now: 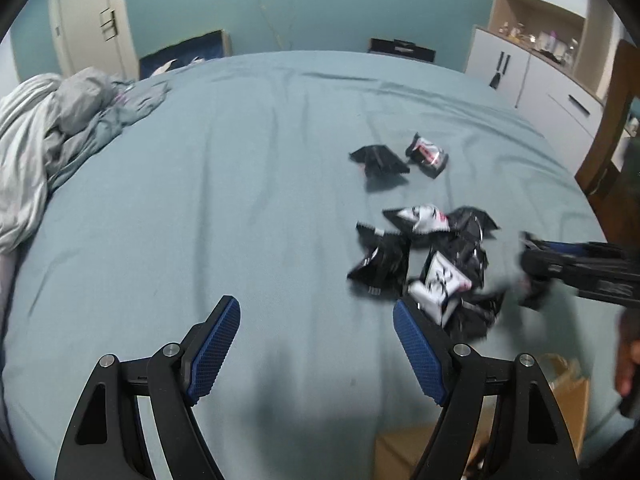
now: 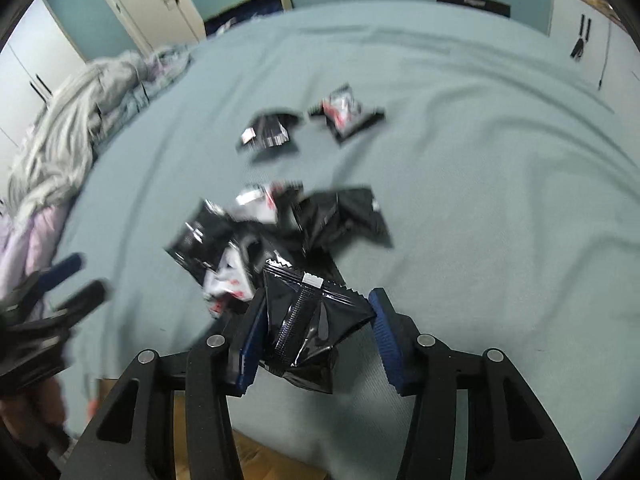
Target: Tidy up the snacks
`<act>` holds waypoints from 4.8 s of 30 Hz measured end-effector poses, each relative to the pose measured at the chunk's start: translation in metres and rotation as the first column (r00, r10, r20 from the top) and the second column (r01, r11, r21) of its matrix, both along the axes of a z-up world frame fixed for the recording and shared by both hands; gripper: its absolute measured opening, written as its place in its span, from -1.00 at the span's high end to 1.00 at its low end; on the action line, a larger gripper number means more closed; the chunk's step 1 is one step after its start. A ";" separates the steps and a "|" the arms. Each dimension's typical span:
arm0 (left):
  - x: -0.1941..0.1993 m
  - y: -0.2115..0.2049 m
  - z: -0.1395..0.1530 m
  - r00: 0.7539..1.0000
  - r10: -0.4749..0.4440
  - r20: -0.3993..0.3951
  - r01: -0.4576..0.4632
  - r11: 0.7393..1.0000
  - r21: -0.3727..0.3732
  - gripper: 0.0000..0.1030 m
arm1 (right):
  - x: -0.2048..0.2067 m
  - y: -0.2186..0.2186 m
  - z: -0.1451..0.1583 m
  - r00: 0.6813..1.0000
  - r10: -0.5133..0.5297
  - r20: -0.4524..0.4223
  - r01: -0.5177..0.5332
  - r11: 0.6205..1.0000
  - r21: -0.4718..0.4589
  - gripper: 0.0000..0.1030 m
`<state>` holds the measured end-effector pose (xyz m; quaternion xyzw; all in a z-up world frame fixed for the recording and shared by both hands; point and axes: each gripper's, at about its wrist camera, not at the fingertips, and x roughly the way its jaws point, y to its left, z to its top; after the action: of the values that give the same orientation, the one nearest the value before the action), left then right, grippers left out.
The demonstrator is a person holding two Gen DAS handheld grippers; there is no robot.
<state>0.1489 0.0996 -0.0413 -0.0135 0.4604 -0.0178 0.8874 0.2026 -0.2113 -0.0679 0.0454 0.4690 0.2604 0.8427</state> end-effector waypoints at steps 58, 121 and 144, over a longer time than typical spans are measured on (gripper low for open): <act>-0.138 -0.093 0.032 0.952 -0.302 0.050 0.274 0.913 0.302 -0.63 | -0.204 -0.069 0.027 0.994 -0.068 0.091 0.055 0.990 0.129 0.05; -0.112 -0.053 0.049 0.992 -0.118 0.034 0.112 0.984 0.138 -0.66 | -0.174 -0.062 0.041 0.981 -0.153 0.120 0.144 0.986 0.078 -0.62; -0.082 -0.052 0.025 0.987 -0.119 -0.105 0.128 0.988 0.083 -0.67 | -0.075 -0.047 0.017 0.986 -0.162 0.025 0.160 0.985 0.067 -0.62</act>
<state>0.0670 0.0479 -0.0166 0.0541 0.5046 -0.0512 0.8601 0.1273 -0.2586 -0.0513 0.1064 0.4424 0.2070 0.8661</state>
